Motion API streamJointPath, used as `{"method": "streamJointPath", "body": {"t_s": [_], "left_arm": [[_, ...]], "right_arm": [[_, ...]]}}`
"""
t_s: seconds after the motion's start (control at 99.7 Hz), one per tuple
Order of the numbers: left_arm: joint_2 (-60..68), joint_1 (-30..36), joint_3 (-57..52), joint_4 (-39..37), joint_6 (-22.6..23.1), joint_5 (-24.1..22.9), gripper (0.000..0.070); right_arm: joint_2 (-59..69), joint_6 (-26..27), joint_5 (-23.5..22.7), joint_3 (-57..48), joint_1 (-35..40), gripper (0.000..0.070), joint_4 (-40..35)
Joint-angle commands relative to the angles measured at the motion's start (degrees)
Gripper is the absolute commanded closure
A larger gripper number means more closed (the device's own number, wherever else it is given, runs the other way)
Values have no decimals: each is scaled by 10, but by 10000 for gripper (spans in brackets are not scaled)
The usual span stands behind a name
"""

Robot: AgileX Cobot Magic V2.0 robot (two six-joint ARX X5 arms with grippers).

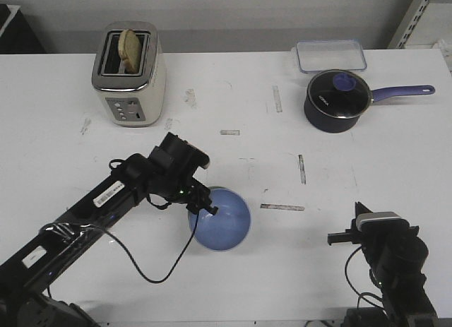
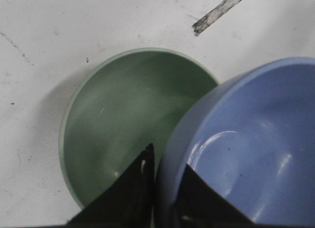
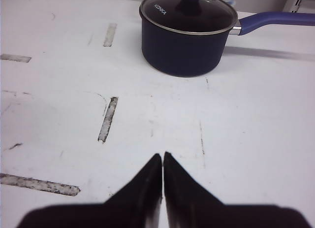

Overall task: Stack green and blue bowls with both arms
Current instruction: 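Carry the blue bowl over the green bowl and lower it inside, then open the left gripper and lift it away from the stacked bowls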

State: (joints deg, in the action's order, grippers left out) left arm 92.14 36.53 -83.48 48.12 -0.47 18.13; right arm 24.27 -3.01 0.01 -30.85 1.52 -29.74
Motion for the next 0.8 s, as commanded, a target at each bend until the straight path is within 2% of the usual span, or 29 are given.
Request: {"method": "streamJointPath", "body": {"t_s": [0.0, 0.12, 0.492, 0.532, 0.562, 0.662, 0.742, 0.792], "left_arm": [[22, 7, -7, -4, 9, -18, 700], [48, 8, -7, -12, 9, -47, 700], [61, 5, -7, -24, 9, -49, 687], [61, 6, -8, -24, 9, -49, 631], [60, 6, -8, -23, 9, -49, 562], [59, 5, -14, -16, 9, -49, 239], [56, 5, -24, -12, 9, -49, 83], [54, 5, -33, -10, 9, -51, 46]], "right_arm": [[2, 1, 0, -3, 2, 700, 6], [2, 1, 0, -3, 2, 700, 6], [2, 1, 0, -3, 2, 700, 6], [2, 1, 0, -3, 2, 700, 6], [2, 1, 0, -3, 2, 700, 6], [2, 1, 0, -3, 2, 700, 6], [2, 1, 0, -3, 2, 700, 6], [2, 1, 0, -3, 2, 700, 6]]}}
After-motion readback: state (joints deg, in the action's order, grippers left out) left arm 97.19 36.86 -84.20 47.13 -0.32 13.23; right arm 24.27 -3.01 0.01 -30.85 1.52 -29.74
